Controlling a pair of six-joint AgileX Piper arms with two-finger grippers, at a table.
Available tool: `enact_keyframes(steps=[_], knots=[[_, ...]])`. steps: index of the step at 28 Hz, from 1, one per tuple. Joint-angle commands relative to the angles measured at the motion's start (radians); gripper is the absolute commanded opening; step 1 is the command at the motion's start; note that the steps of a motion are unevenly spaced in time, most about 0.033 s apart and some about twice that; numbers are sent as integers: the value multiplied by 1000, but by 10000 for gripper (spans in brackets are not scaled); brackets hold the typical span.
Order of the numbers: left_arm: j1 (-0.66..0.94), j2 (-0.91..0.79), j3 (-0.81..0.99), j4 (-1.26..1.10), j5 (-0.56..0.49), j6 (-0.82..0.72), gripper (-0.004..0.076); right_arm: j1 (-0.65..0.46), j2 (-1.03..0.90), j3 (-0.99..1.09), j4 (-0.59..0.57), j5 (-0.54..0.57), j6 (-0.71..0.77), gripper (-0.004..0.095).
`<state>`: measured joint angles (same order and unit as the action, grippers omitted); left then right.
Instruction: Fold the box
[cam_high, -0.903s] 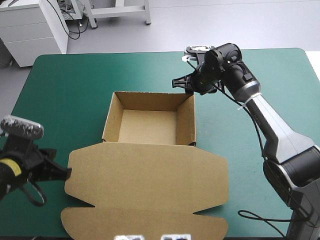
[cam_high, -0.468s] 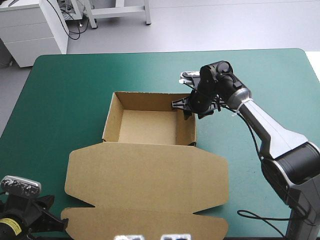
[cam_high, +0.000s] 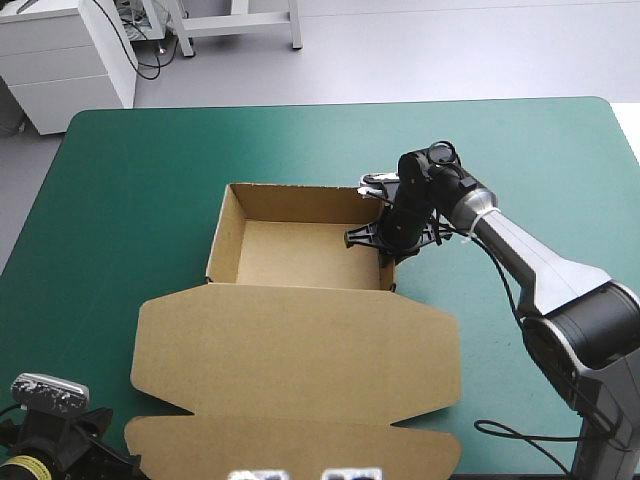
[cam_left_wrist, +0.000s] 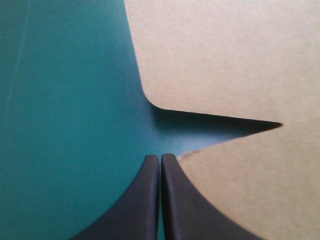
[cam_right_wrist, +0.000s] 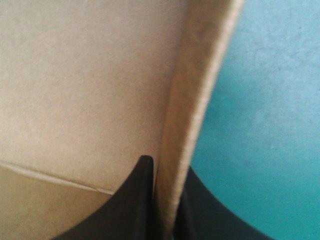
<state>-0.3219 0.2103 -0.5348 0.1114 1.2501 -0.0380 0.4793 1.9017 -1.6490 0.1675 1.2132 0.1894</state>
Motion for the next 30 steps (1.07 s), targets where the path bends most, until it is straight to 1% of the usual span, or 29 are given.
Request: enact_keyframes(steps=[1, 3, 7, 10, 12, 15, 19, 23, 24, 28, 29, 30], knots=[[-4, 13, -18, 0, 29, -10, -8, -7, -53, -22, -10, -57, -2, -19], [-4, 13, -18, 0, 29, -10, -8, -7, -57, -32, -45, -64, 29, -19], [-4, 13, -18, 0, 27, -10, -8, -11, -76, -70, -175, -50, 70, -19], [-4, 13, -18, 0, 27, -10, -8, -37, -109, -107, -235, -6, 70, -19], [-4, 13, -18, 0, 25, -10, -8, -73, -127, -122, -275, 37, 70, -19], [-4, 13, -18, 0, 22, -10, -8, -158, -173, -113, -278, 36, 70, -19], [-4, 13, -18, 0, 22, -10, -8, -289, -238, -109, -263, 36, 33, -19], [-4, 13, -18, 0, 22, -10, -8, -428, -298, -91, -290, 36, -28, -19], [-4, 13, -18, 0, 22, -10, -8, -503, -321, -69, -310, 36, -47, -19], [-4, 13, -18, 0, 22, -10, -8, -685, -349, 0, -310, 36, -106, -19], [-4, 13, -18, 0, 22, -10, -8, -759, -350, 34, -310, 36, -135, -19], [-4, 13, -18, 0, 22, -10, -8, -795, -350, 53, -310, 36, -149, -19]])
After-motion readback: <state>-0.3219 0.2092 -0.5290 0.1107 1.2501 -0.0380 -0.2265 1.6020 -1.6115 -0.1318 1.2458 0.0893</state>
